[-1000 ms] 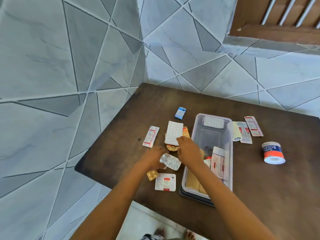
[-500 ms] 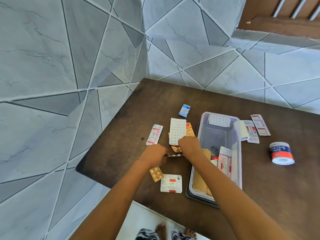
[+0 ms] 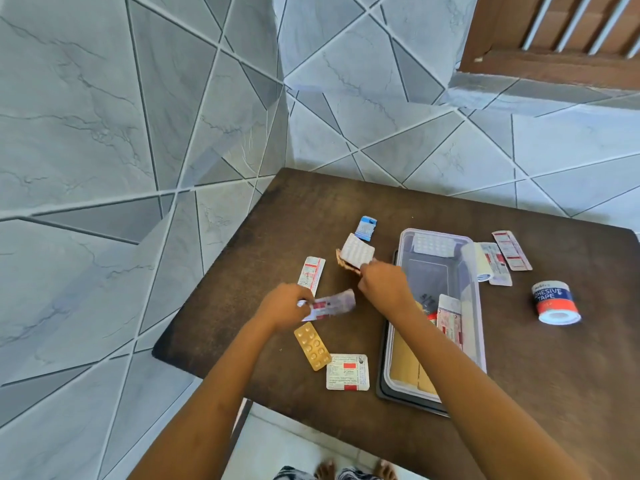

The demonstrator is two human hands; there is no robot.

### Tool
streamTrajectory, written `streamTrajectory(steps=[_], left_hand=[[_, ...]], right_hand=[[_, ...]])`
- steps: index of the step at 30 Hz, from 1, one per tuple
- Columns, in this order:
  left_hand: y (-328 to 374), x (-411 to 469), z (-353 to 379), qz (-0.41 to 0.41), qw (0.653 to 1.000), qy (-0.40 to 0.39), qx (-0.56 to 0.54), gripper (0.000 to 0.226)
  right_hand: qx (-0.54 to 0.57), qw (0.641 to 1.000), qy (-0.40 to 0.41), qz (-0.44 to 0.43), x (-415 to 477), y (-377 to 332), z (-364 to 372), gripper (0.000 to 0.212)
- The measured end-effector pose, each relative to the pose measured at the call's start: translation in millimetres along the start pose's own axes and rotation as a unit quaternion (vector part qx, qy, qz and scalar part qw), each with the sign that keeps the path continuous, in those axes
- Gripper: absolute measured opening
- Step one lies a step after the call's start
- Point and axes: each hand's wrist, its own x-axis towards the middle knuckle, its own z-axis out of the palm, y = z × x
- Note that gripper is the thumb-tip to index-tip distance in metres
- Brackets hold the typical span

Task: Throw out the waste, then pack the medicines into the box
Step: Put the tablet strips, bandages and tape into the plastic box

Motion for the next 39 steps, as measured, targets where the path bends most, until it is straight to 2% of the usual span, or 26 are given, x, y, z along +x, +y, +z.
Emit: streamTrajectory(steps=[2,4,6,8,11,16,21,26,29,32,39], left_hand=[[-2,0,-11,-0.01,0.998,0.027,-0.053,0.027],[3,4,-23,-0.016,0.994,0.056,-0.093,0.024],[17,12,-34,-0.011,0.989,0.078,-0.122,0.021],[37,23,-39,-0.005,0.983,0.1,-0.154,0.017],[71,39,-40,0.006,0.969,0.113,-0.222,0.017],[119,51,-25,-0.006,0.963,0.1,-0.249,0.025],[143,49,-8,-0.029,0.964,0.106,-0.242,0.031],[164,52,9,-0.012,0.962,0.101,-0.253,0.032],[171,65,20,-0.012,0.973,0.113,-0.199,0.029],[179,77,30,-0.006,0.981,0.119,-0.152,0.029],[192,96,49,0.003,0.998,0.047,-0.046,0.037]], right_hand=[[0.074,0.99,0.115,0.036,-8,5,-16,0.031],[0.163,0.962,0.199,0.092,-17,14,-33,0.028],[0.231,0.931,0.245,0.141,-29,33,-47,0.024],[0.272,0.909,0.257,0.182,-42,60,-57,0.022],[0.293,0.9,0.224,0.234,-55,98,-55,0.02],[0.236,0.927,0.138,0.258,-42,128,-53,0.018],[0.156,0.958,0.084,0.227,-16,131,-49,0.026],[0.035,0.983,0.034,0.175,4,130,-36,0.03],[-0.041,0.995,0.016,0.088,9,136,-23,0.035],[-0.124,0.991,-0.057,0.009,3,141,-3,0.036],[-0.139,0.973,-0.172,0.073,7,133,20,0.068]])
